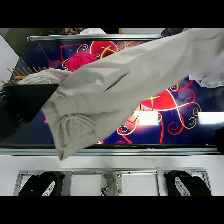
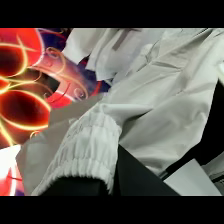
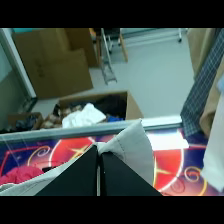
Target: Fold the clothes and pants, and hang the long-sleeved shirts on hangers.
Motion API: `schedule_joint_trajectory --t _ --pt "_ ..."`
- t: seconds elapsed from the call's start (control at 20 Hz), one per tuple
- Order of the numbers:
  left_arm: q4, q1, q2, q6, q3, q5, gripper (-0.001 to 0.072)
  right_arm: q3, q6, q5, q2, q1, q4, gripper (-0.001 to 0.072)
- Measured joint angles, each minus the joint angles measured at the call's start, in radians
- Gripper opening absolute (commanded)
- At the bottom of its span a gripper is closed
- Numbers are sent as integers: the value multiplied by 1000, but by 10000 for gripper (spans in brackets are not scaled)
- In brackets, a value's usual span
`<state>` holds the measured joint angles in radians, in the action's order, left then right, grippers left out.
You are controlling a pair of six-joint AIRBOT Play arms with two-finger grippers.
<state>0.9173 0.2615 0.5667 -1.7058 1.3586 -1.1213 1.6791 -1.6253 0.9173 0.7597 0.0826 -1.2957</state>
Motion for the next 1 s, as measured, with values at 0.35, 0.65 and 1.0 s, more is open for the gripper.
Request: schedule_joint_trajectory --t 0.35,0.65,1.0 --pt "28 54 64 -124 46 -93 16 116 14 55 68 2 7 2" --pt "203 54 368 -140 -41 -127 16 125 11 158 432 -40 59 3" --pt "274 -79 780 -108 -81 175 16 127 -5 -2 851 -137 76 3"
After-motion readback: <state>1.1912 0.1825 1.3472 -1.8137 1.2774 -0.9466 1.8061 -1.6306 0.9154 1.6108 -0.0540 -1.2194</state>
